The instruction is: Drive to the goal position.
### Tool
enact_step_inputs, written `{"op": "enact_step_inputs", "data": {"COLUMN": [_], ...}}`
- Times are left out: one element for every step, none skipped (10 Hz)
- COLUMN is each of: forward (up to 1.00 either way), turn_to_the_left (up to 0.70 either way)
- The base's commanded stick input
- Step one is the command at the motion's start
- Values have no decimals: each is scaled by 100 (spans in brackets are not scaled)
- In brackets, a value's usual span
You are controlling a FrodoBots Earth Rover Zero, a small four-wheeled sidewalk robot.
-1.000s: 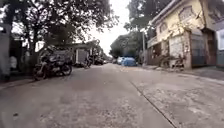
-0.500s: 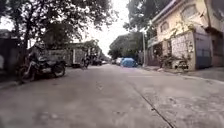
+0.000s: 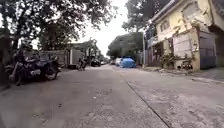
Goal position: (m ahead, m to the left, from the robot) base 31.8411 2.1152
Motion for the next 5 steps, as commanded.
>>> {"op": "enact_step_inputs", "data": {"forward": [100,100,100,100,100], "turn_to_the_left": [0,0,0,0,0]}}
